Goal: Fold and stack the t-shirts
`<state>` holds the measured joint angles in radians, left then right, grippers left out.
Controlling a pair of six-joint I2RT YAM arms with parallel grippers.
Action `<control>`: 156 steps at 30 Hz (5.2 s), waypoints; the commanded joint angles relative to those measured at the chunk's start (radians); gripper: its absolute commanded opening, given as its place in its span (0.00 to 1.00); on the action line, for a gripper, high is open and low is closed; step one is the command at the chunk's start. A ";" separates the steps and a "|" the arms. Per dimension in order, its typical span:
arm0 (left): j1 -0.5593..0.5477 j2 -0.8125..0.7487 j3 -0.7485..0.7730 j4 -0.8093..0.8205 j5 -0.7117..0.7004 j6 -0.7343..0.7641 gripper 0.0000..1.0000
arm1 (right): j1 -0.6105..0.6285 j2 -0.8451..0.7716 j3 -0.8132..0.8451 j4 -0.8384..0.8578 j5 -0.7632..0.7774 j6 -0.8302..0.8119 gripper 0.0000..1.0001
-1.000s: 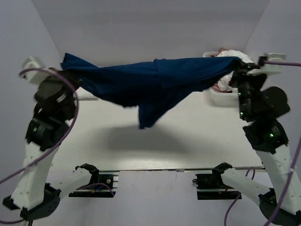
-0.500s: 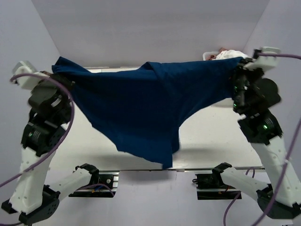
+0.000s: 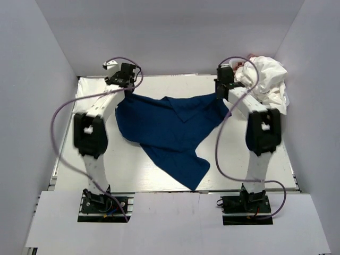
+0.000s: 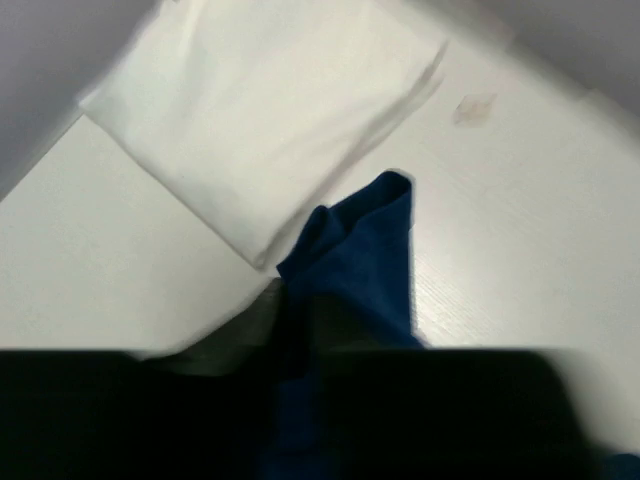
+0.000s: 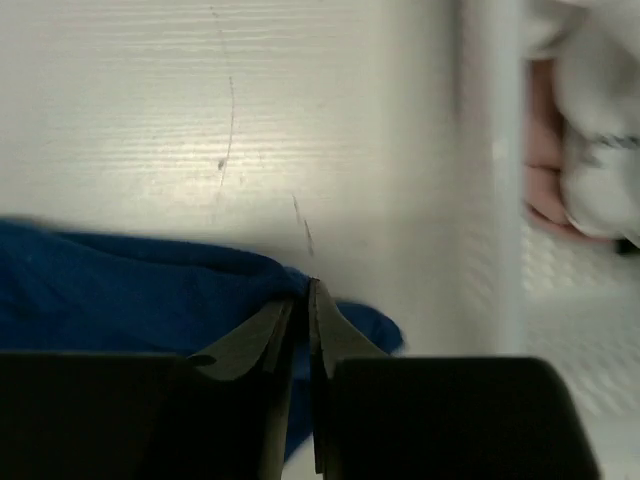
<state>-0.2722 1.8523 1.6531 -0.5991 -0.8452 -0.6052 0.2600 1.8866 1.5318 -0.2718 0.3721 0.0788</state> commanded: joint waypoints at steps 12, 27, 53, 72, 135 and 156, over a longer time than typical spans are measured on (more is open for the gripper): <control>0.016 0.156 0.224 -0.076 0.398 0.070 1.00 | -0.018 0.077 0.176 -0.109 -0.227 0.085 0.90; -0.048 0.125 -0.253 0.085 0.627 -0.002 1.00 | 0.077 0.129 -0.107 0.023 -0.394 0.162 0.90; -0.048 0.350 0.481 -0.091 0.592 0.210 1.00 | 0.447 -0.586 -0.664 -0.078 -0.119 0.481 0.90; -0.048 -0.659 -1.056 -0.133 0.712 -0.336 1.00 | 0.507 -0.658 -0.823 -0.291 0.007 0.622 0.90; -0.055 -1.008 0.253 0.027 0.718 0.179 0.00 | 0.489 -1.253 -0.083 -0.053 0.268 0.273 0.00; -0.045 -0.579 0.057 0.120 0.278 0.208 0.00 | 0.460 -0.968 -0.327 0.174 0.742 0.160 0.00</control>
<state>-0.3271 1.1343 1.7874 -0.4789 -0.4091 -0.4065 0.7410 0.8234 1.2575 -0.1955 0.9710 0.2668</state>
